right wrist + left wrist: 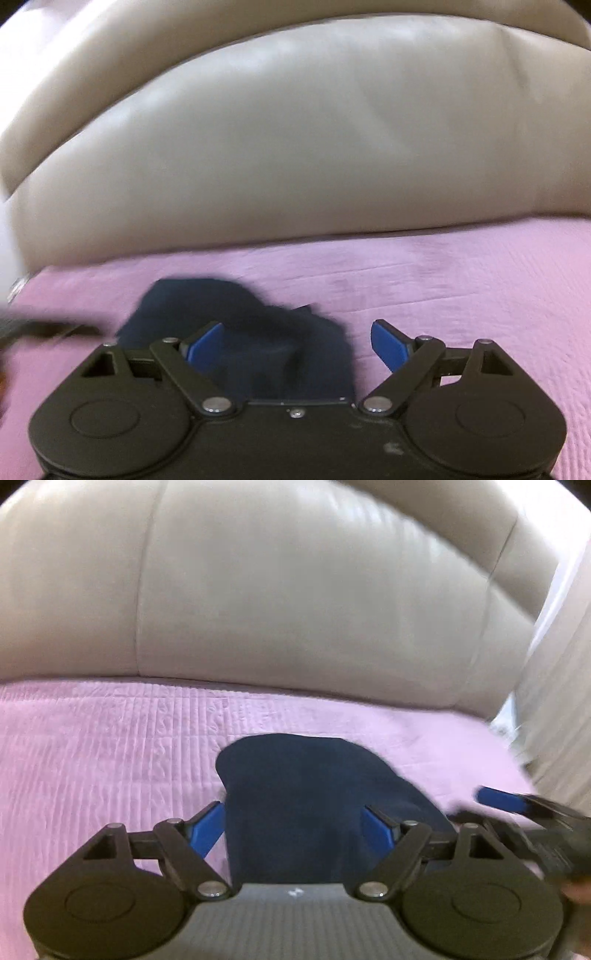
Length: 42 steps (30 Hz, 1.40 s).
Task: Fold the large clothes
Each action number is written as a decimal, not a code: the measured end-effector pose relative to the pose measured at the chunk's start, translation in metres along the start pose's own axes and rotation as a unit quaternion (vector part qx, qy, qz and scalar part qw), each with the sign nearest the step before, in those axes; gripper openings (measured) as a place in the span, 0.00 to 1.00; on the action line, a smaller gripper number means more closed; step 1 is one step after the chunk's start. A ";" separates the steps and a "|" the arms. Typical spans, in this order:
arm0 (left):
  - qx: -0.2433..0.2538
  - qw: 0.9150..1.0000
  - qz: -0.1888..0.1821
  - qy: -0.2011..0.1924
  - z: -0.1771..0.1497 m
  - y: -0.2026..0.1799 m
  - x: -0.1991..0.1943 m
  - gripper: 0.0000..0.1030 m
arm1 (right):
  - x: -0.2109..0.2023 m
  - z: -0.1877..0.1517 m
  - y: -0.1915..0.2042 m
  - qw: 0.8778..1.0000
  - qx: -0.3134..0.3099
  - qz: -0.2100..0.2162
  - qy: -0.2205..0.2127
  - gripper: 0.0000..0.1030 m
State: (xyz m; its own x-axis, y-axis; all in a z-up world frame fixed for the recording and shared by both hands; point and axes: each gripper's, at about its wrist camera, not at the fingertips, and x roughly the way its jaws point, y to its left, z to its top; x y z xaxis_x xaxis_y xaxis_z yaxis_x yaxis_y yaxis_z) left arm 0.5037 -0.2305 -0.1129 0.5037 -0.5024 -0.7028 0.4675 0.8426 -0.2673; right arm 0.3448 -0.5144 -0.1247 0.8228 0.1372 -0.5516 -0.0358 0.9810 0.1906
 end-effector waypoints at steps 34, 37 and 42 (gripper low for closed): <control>-0.110 0.981 -0.090 0.132 -0.059 0.026 0.009 0.88 | 0.037 -0.082 -0.063 0.969 0.202 0.085 0.116 1.00; -0.123 0.978 -0.119 0.117 -0.069 0.034 0.012 0.89 | 0.039 -0.084 -0.066 0.968 0.202 0.101 0.109 1.00; -0.121 0.974 -0.152 0.113 -0.076 0.041 0.028 0.96 | 0.046 -0.083 -0.069 0.957 0.223 0.157 0.104 1.00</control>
State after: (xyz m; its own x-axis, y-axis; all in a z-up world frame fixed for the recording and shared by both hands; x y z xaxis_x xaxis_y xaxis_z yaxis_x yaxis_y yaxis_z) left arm 0.4814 -0.1955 -0.1940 0.1828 -0.7026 -0.6877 0.3714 0.6971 -0.6133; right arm 0.3383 -0.5645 -0.2303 0.6793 0.4845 -0.5512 0.0208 0.7381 0.6744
